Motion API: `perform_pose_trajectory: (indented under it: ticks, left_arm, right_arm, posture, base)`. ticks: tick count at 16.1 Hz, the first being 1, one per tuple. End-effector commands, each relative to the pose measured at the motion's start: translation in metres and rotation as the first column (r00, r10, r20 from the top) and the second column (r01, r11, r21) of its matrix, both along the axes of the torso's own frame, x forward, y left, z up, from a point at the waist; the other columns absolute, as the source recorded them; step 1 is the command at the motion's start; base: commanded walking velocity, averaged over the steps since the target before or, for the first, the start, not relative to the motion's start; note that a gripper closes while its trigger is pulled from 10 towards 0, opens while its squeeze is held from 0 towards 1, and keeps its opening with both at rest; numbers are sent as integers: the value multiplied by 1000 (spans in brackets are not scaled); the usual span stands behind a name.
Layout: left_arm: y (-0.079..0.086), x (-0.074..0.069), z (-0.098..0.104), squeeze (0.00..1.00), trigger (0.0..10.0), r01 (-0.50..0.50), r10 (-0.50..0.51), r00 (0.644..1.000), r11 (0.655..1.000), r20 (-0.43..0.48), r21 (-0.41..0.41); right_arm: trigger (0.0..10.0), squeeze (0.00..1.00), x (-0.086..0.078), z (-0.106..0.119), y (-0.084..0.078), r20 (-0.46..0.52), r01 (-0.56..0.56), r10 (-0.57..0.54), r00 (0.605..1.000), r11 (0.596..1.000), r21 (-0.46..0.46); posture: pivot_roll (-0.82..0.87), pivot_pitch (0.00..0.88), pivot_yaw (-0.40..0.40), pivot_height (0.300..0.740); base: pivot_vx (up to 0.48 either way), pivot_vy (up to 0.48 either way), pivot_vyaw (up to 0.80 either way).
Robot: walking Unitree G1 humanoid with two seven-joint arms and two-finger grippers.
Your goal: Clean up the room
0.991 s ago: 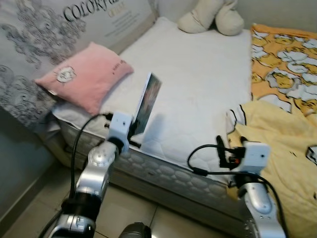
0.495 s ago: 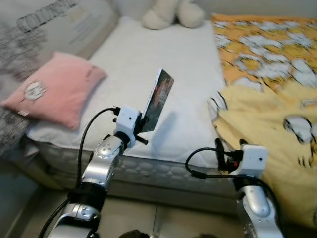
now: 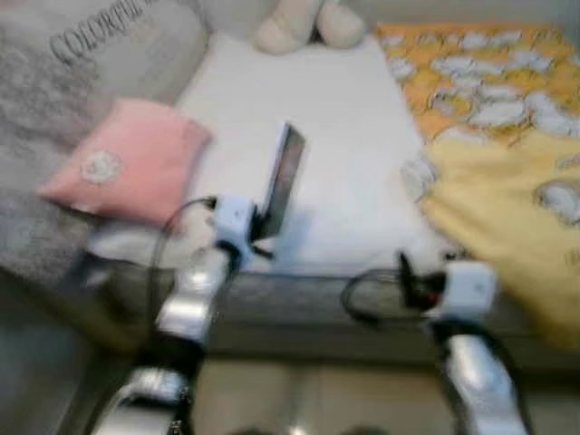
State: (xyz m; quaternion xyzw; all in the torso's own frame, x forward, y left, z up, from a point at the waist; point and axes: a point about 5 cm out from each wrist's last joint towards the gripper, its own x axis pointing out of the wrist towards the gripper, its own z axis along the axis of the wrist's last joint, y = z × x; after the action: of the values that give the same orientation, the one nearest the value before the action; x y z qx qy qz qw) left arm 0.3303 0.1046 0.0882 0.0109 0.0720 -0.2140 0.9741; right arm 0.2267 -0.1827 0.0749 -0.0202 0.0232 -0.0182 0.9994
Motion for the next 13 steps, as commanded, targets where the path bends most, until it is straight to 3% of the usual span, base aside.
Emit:
perform_pose_trajectory:
  ticks: [1, 6, 13]
  left_arm:
    - [4, 4, 10, 0, 0, -12, 12, 999, 1000, 52, 4]
    - [4, 7, 15, 0, 0, -11, 11, 996, 1000, 94, 7]
    - [-5, 10, 22, 0, 0, 9, -9, 994, 1000, 111, -1]
  right_arm:
    - [10000, 329, 4, 4, 8, 22, -25, 25, 999, 1000, 17]
    - [10000, 302, 6, 5, 8, 25, -31, 30, 999, 999, 16]
    - [10000, 306, 2, 10, 10, 65, -42, 40, 997, 998, 41]
  posture:
    - [-51, 1, 62, 740]
    - [-46, 0, 52, 740]
    - [-59, 13, 63, 740]
  base:
    - [0, 469, 0]
    - [0, 0, 101]
    - [466, 0, 0]
